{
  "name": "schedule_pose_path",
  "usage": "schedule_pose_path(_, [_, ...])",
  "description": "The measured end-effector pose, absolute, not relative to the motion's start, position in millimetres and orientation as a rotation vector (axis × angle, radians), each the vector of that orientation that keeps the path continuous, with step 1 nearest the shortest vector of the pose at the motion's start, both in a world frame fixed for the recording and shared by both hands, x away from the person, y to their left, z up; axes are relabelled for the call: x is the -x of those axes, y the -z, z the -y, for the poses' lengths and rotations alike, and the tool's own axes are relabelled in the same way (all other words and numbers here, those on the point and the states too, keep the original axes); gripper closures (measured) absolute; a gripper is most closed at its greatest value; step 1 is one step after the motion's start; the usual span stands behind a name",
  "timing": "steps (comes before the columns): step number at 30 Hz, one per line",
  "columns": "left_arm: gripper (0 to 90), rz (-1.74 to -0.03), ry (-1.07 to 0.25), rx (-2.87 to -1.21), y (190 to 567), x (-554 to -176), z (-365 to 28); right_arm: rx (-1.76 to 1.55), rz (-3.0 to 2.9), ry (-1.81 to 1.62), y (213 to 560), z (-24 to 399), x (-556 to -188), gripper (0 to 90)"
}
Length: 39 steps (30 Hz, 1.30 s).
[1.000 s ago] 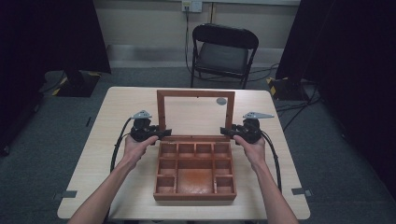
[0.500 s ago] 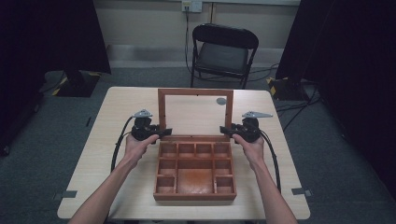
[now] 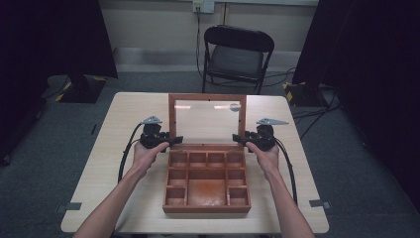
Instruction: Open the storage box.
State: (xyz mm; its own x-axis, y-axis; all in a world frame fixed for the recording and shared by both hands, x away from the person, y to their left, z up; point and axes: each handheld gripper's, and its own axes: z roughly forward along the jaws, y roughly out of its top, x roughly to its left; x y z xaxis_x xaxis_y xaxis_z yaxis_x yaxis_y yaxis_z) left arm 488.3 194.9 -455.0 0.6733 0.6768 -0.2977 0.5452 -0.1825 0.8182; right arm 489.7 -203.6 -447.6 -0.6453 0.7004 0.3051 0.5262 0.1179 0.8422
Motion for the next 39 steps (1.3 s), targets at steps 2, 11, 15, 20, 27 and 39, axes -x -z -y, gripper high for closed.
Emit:
schedule_pose_path(2, [50.8, -0.984, -0.169, -1.841, 455, -488, -193, -1.236, -2.22, -1.553, 448, 204, -490, 51.1])
schedule_pose_path(11, [47.3, -0.997, -0.165, -1.82, 454, -490, -198, -1.251, -2.228, -1.528, 451, 205, -491, 50.4])
schedule_pose_path(15, [48.3, -1.003, -0.162, -1.841, 457, -492, -199, -1.267, -2.227, -1.522, 454, 205, -493, 49.6])
schedule_pose_path(20, [49.0, -1.01, -0.158, -1.846, 460, -494, -200, -1.287, -2.213, -1.527, 456, 203, -495, 47.8])
schedule_pose_path(27, [48.3, -1.016, -0.153, -1.857, 463, -495, -199, -1.303, -2.209, -1.504, 460, 199, -496, 42.3])
schedule_pose_path(39, [39.4, -1.037, -0.116, -1.871, 471, -499, -197, -1.363, -2.2, -1.472, 472, 192, -502, 33.4])
